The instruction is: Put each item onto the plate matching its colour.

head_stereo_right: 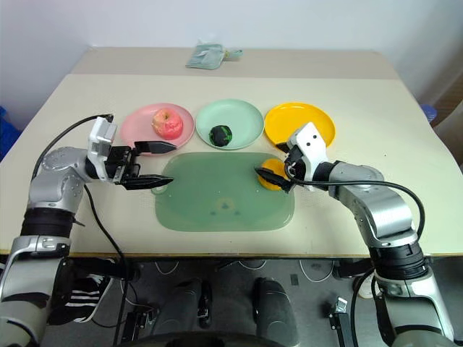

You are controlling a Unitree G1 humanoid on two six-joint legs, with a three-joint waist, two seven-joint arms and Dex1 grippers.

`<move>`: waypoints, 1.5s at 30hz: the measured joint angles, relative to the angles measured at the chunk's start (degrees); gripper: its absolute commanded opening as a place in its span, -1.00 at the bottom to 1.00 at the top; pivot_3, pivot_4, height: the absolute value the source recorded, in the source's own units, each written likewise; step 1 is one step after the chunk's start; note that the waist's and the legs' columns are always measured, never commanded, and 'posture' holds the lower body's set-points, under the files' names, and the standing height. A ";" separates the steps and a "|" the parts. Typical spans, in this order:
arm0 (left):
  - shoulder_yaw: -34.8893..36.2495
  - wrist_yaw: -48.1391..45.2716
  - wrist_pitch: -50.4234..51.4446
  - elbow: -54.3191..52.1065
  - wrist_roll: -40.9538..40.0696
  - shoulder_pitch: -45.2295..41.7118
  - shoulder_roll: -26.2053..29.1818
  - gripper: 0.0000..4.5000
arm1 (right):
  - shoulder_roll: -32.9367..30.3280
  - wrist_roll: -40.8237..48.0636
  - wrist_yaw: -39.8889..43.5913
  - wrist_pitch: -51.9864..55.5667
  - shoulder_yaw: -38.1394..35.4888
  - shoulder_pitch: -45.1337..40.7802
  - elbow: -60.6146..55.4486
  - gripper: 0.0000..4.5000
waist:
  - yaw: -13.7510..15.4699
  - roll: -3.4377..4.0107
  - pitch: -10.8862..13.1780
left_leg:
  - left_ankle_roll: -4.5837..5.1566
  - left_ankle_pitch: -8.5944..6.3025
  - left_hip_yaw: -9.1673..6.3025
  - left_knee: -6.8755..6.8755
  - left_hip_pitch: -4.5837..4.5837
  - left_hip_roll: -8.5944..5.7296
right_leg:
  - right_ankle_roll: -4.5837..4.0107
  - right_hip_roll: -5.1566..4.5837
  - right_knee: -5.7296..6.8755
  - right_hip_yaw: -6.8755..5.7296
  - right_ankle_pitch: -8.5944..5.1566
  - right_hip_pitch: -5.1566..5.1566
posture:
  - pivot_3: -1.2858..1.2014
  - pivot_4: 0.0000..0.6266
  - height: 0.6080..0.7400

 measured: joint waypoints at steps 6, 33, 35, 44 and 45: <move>0.03 1.43 0.12 -2.99 -1.05 1.23 0.24 0.99 | 0.00 -2.45 0.87 -0.85 1.12 0.64 2.45 1.00 | -0.08 0.00 0.00 | 0.00 0.00 0.00 -0.01 0.00 0.00 | 0.02 0.01 0.00 0.00 0.01 0.00 | 0.03 -0.52 1.00; 0.00 14.38 -1.27 1.22 0.68 -1.68 -4.17 1.00 | 6.60 -13.51 -10.79 -20.74 -3.85 -22.14 35.69 0.30 | -0.52 0.03 0.02 | -0.02 0.01 0.07 -0.10 0.02 0.00 | 0.04 0.04 0.00 0.03 0.02 -0.04 | 0.03 -0.52 1.00; 0.00 15.35 -2.26 1.70 1.10 -1.80 -4.53 1.00 | 8.47 -15.06 -11.20 -24.94 -3.45 -24.70 44.12 0.30 | -0.87 0.03 0.02 | -0.02 0.01 0.08 -0.11 0.02 0.00 | 0.05 0.05 0.00 0.03 0.02 -0.04 | 0.03 -0.52 1.00; 0.00 17.71 -2.95 1.67 1.49 -1.61 -5.28 1.00 | 12.27 -18.93 -9.63 -35.10 -2.35 -31.96 69.49 0.88 | -1.71 0.08 0.05 | -0.02 0.02 0.12 -0.11 0.02 0.01 | 0.06 0.03 0.02 0.08 0.03 -0.05 | 0.03 -0.52 1.00; 0.01 17.89 -2.92 1.57 1.49 -1.42 -5.28 1.00 | 12.32 -18.96 -9.12 -35.59 -2.39 -32.22 70.65 0.98 | -1.72 0.09 0.05 | -0.02 0.02 0.12 -0.11 0.02 0.01 | 0.06 0.03 0.02 0.08 0.03 -0.05 | 0.03 -0.52 1.00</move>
